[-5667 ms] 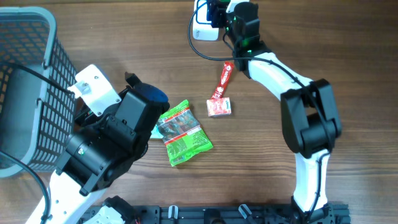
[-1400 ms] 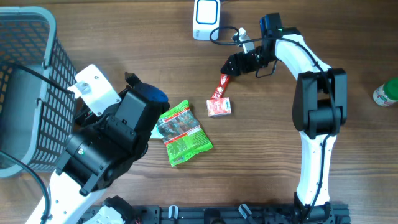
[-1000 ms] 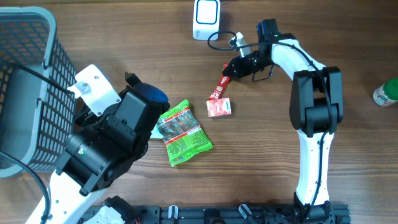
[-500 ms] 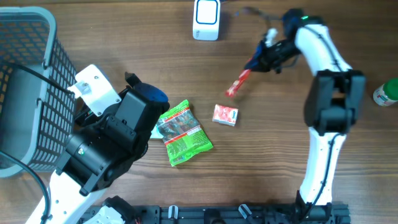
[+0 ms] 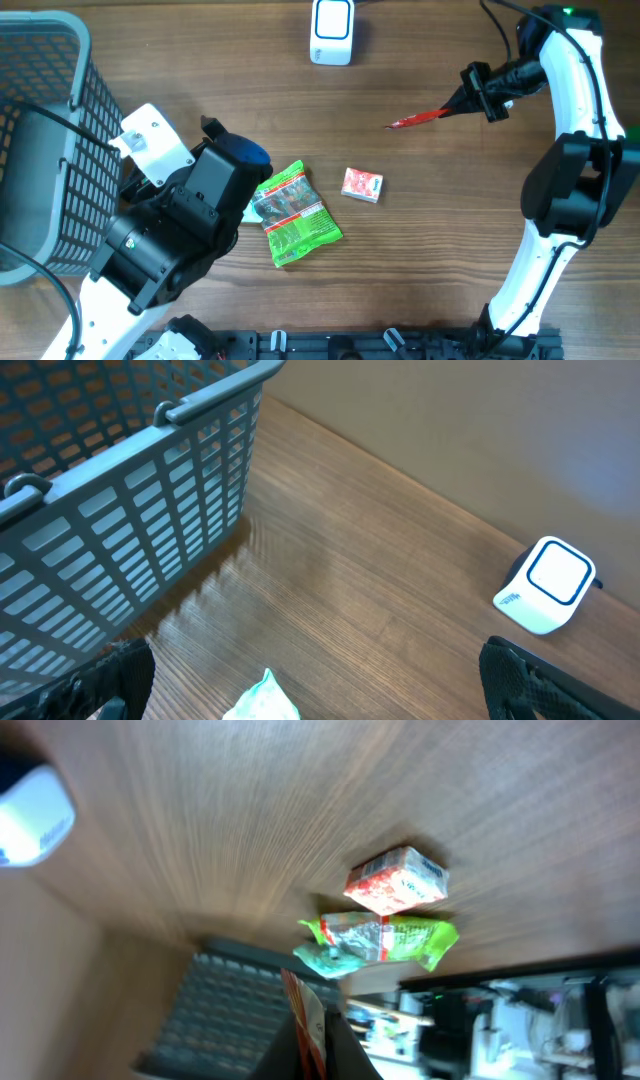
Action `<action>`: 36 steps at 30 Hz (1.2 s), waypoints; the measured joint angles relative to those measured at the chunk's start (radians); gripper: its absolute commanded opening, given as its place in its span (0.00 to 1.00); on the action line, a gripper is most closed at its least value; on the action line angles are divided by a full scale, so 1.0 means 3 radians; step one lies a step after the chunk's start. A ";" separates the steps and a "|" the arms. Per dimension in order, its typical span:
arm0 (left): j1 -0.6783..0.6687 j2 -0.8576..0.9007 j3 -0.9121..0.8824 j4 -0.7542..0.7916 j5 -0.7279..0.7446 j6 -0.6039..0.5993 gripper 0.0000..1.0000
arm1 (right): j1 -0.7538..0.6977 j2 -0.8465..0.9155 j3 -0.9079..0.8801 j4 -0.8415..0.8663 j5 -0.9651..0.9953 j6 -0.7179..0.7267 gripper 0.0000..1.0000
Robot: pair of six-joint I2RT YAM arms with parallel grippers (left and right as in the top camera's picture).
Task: Scan the item barcode
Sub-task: 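Lift the stick pack and carry it toward the scanner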
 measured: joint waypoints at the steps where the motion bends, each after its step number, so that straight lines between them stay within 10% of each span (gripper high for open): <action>1: 0.0000 0.0000 0.0000 0.0000 -0.0001 0.0000 1.00 | 0.0013 0.0000 0.0000 0.0001 0.0018 0.0139 0.04; 19: 0.0000 0.0000 0.0000 0.0000 0.0000 0.0000 1.00 | 0.0165 0.0000 0.0000 0.0000 -0.0088 0.3065 0.04; 30: 0.0001 0.0000 0.0000 0.0000 -0.0001 0.0000 1.00 | 0.0165 0.0000 -0.0001 0.0000 -0.0140 0.2983 0.04; 36: 0.0000 0.0000 0.0000 0.0000 0.0000 0.0000 1.00 | 0.0179 0.0000 -0.0017 0.0773 -0.0137 0.1442 0.04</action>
